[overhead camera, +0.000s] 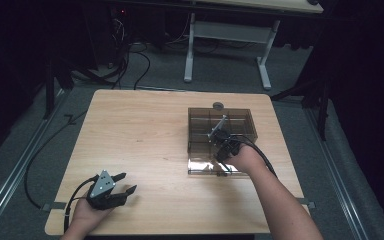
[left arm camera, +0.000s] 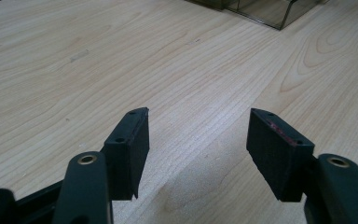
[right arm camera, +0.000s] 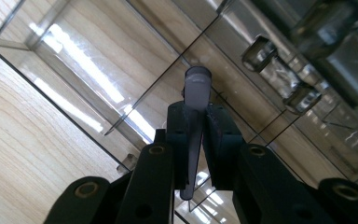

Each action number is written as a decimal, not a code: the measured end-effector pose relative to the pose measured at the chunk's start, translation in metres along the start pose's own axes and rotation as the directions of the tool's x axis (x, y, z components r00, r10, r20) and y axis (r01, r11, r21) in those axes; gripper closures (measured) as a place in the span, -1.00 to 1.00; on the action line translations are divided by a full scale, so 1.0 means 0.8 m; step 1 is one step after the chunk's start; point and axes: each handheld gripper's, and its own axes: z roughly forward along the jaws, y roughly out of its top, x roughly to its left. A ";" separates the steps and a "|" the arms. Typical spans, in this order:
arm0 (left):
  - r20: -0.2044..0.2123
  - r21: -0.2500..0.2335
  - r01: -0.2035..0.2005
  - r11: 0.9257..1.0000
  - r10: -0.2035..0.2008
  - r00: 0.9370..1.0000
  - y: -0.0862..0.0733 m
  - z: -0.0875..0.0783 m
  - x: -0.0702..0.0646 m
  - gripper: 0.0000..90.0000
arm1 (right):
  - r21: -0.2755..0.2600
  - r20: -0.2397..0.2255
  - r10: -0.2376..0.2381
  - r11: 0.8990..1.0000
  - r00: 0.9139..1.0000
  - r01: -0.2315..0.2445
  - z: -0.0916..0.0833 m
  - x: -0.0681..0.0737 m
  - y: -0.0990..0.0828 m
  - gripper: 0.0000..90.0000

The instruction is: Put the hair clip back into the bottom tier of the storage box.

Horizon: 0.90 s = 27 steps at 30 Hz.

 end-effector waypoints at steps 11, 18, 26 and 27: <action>0.001 0.002 0.001 1.000 -0.001 1.000 0.000 0.000 0.000 -0.12 | 0.002 0.000 -0.053 0.999 0.999 0.053 0.010 0.005 0.000 0.80; 0.001 0.004 -0.001 1.000 0.001 1.000 0.000 0.000 0.000 -0.12 | 0.006 -0.015 -0.059 0.998 0.998 0.059 0.022 0.001 -0.001 0.79; 0.003 0.007 -0.001 1.000 0.001 1.000 0.000 0.000 0.000 -0.12 | -0.009 -0.040 -0.015 1.000 0.999 0.015 0.021 0.002 0.000 0.64; 0.003 0.008 -0.002 1.000 0.002 1.000 0.000 0.000 0.000 -0.12 | -0.010 -0.043 0.000 1.000 0.999 0.000 0.018 0.004 0.000 0.64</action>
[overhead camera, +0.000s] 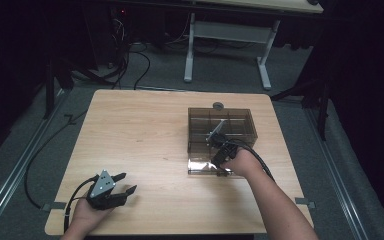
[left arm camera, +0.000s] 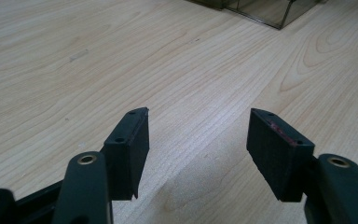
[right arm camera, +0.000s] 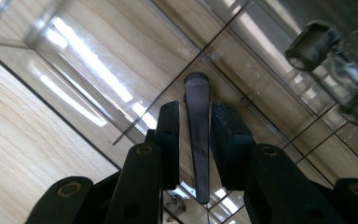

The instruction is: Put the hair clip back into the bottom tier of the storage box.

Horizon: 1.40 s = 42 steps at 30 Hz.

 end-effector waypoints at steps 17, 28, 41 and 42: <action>0.002 -0.003 0.001 1.000 -0.001 1.000 0.001 0.001 -0.001 -0.13 | -0.064 0.005 0.013 0.998 1.000 -0.012 -0.041 0.015 -0.024 0.60; 0.006 -0.004 0.000 1.000 0.000 1.000 0.001 0.001 -0.001 -0.13 | -0.124 0.007 0.052 0.991 0.999 -0.051 -0.043 0.025 -0.058 0.51; 0.001 -0.004 0.002 1.000 -0.002 1.000 0.001 0.001 -0.001 -0.13 | -0.306 0.013 0.069 0.950 0.998 -0.062 -0.028 0.049 -0.108 0.39; 0.000 -0.004 0.003 1.000 -0.003 1.000 0.001 0.001 -0.001 -0.13 | -0.333 0.013 0.069 0.941 0.998 -0.061 -0.021 0.051 -0.118 0.37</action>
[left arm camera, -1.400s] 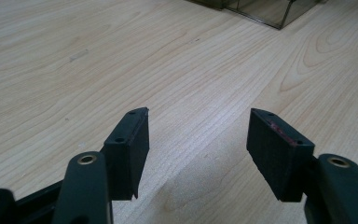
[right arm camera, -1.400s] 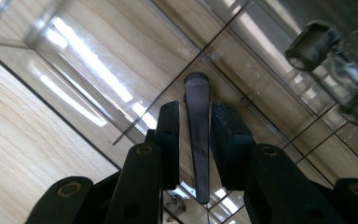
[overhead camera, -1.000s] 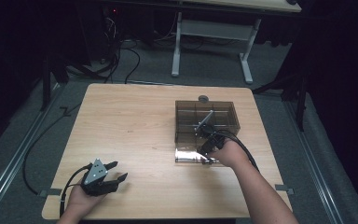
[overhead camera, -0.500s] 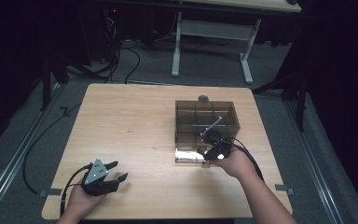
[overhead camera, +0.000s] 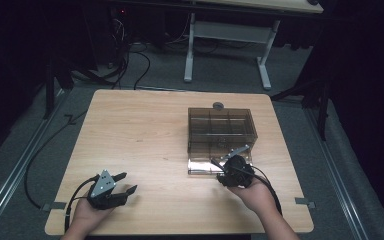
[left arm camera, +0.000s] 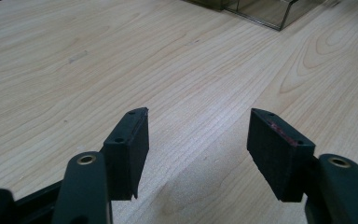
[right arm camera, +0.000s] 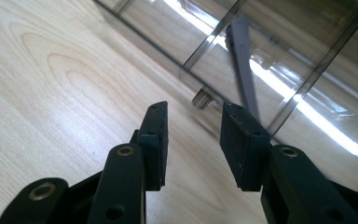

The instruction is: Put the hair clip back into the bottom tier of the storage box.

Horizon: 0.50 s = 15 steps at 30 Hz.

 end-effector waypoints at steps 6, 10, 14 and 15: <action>-0.002 0.000 0.001 1.000 -0.001 1.000 0.000 0.001 0.000 -0.13 | -0.108 0.029 0.011 0.994 1.000 -0.008 0.010 0.006 -0.030 0.30; -0.002 0.001 0.001 1.000 -0.001 1.000 0.000 0.001 0.000 -0.13 | -0.171 0.040 -0.001 0.985 0.999 0.008 0.015 0.012 -0.044 0.28; -0.002 0.001 0.003 1.000 -0.003 1.000 0.000 0.001 0.001 -0.13 | -0.259 0.063 0.002 0.966 0.998 0.014 0.022 0.020 -0.062 0.26; -0.001 0.002 0.004 1.000 -0.004 1.000 0.000 0.000 0.001 -0.13 | -0.283 0.071 0.006 0.959 0.997 0.014 0.024 0.021 -0.066 0.26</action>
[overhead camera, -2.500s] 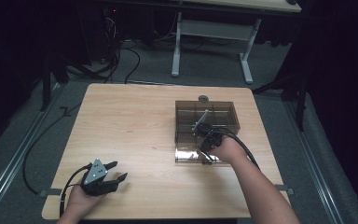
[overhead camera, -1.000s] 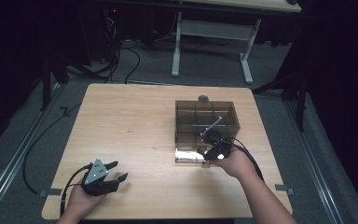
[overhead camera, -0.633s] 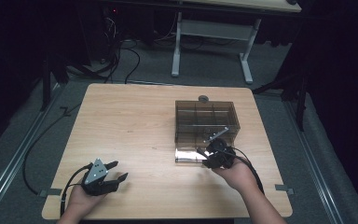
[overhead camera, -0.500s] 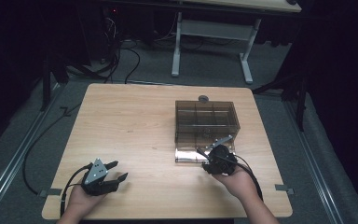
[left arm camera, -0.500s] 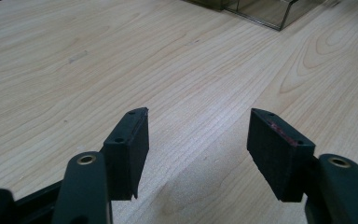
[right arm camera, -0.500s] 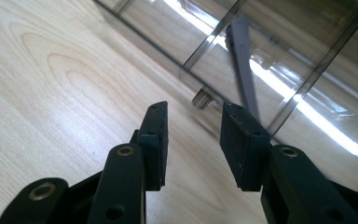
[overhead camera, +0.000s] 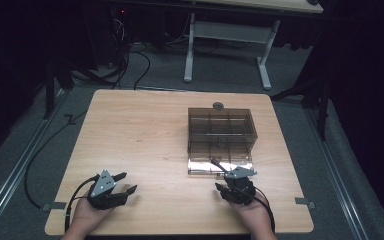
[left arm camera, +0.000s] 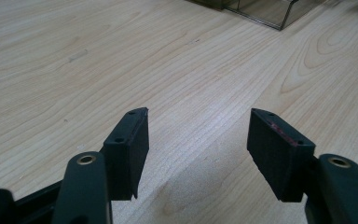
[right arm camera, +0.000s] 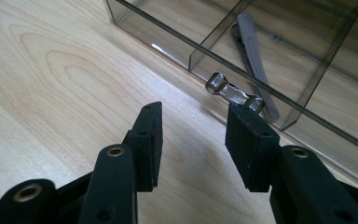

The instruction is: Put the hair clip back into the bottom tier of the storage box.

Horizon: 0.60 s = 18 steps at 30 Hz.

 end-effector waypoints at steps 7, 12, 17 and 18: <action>-0.005 -0.007 0.007 1.000 -0.008 1.000 0.000 0.000 0.000 -0.14 | -0.202 -0.010 0.063 0.977 0.998 -0.064 -0.002 0.004 -0.030 0.23; -0.014 0.000 0.005 1.000 -0.005 1.000 0.000 0.000 -0.001 -0.14 | -0.223 -0.047 0.103 0.969 0.994 -0.111 -0.004 -0.003 -0.035 0.19; -0.015 0.000 0.006 1.000 -0.006 1.000 0.000 0.000 -0.001 -0.14 | -0.217 -0.033 0.078 0.973 0.996 -0.083 -0.003 0.001 -0.034 0.18; -0.015 0.001 0.005 1.000 -0.005 1.000 0.000 0.000 -0.001 -0.14 | -0.215 -0.028 0.075 0.973 0.997 -0.079 -0.004 0.002 -0.034 0.18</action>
